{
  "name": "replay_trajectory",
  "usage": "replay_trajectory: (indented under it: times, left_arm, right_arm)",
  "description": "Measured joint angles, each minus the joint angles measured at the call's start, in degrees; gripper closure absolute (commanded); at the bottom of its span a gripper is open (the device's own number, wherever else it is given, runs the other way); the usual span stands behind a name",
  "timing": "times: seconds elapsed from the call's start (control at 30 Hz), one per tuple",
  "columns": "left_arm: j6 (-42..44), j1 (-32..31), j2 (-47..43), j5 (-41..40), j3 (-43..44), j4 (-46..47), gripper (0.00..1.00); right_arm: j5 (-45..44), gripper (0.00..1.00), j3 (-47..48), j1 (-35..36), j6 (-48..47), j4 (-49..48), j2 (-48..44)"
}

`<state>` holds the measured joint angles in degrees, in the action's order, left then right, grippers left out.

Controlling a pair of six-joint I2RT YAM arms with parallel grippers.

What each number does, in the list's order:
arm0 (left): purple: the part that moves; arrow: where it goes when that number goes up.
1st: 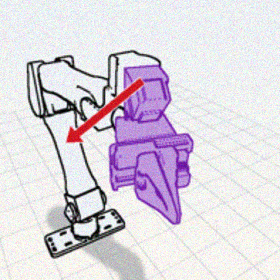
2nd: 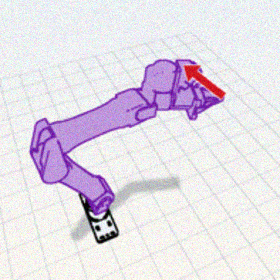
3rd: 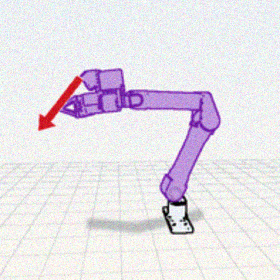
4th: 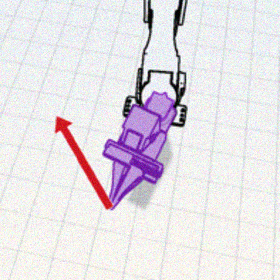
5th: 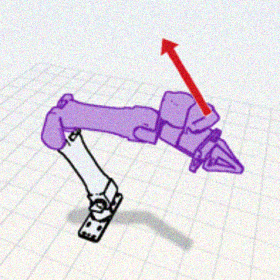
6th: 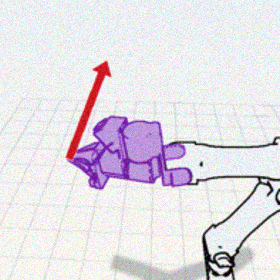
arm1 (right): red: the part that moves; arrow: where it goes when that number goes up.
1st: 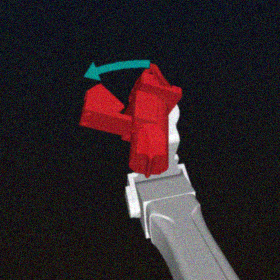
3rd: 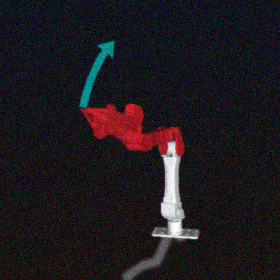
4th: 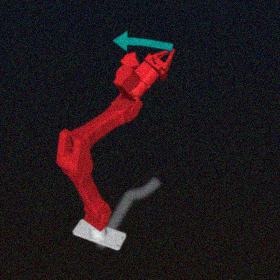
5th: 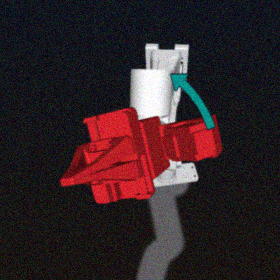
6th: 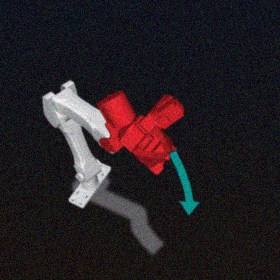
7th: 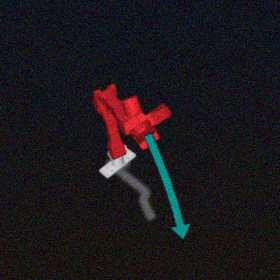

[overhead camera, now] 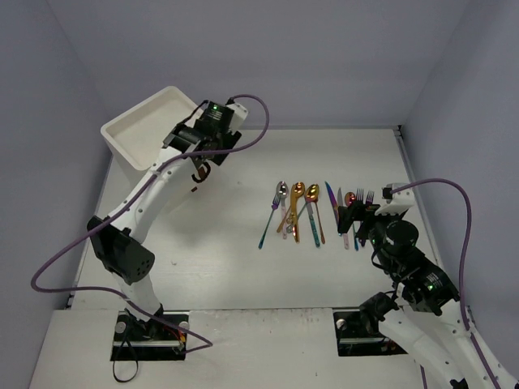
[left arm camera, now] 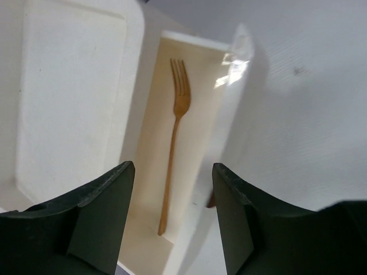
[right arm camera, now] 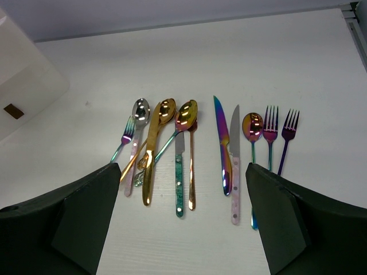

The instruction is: Sort the eating utensils into containers

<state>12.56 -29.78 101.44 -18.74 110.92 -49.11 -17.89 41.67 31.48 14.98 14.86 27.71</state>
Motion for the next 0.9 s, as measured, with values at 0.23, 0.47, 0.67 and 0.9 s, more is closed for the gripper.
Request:
replay_trajectory:
  times: [0.23,0.47,0.67,0.9]
  left_arm:
    - [-15.7,-15.7,-3.0,1.5,0.8,1.1,0.37]
    - [-26.5,-18.0,1.4,4.4,-3.4,3.9,0.36]
    - [-29.7,-17.8,12.1,7.1,-3.9,5.8,0.41]
    - [-30.5,-17.6,21.1,10.2,-4.0,6.2,0.57]
  right_arm:
    - [0.9,0.12,0.0,0.0,0.0,0.0,0.7]
    - [1.8,0.11,0.8,0.0,0.0,0.2,1.1]
    - [2.7,0.10,2.8,0.0,-0.1,0.4,1.5]
    - [5.0,0.11,4.0,0.0,-0.1,0.8,0.9]
